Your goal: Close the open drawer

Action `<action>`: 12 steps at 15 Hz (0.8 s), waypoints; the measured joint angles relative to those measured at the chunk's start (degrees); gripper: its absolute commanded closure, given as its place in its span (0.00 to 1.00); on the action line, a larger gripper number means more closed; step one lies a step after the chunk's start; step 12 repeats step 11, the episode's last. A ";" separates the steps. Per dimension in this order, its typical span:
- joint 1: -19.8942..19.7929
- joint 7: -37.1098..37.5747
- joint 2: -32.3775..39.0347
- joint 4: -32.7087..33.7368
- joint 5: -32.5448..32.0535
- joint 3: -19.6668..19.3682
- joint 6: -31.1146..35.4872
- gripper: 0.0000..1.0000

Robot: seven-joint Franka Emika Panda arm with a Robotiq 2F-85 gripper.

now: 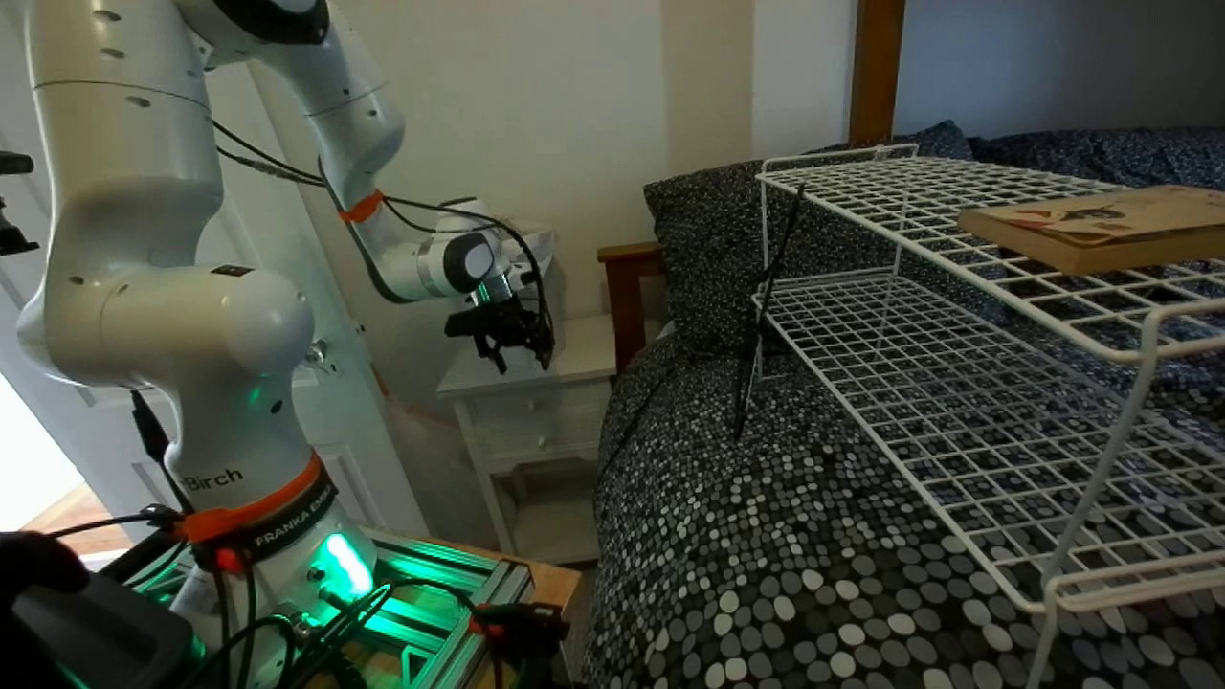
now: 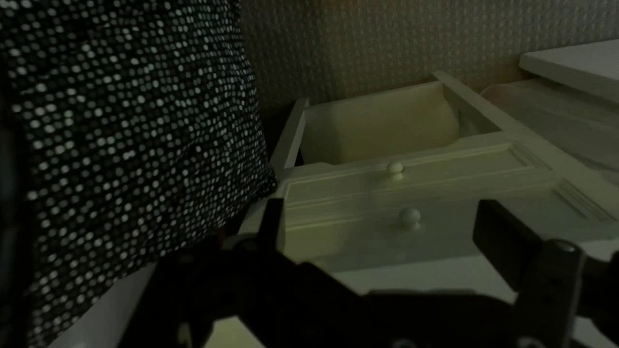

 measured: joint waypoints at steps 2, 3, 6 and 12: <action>-0.89 1.77 -6.89 -0.49 -1.50 0.05 -5.27 0.00; -1.72 2.40 -10.24 -0.77 -2.02 0.37 -7.54 0.00; -5.46 2.80 -20.57 -1.95 -2.23 2.40 -14.10 0.00; -7.36 -5.01 -34.05 -4.99 5.46 3.07 -20.99 0.00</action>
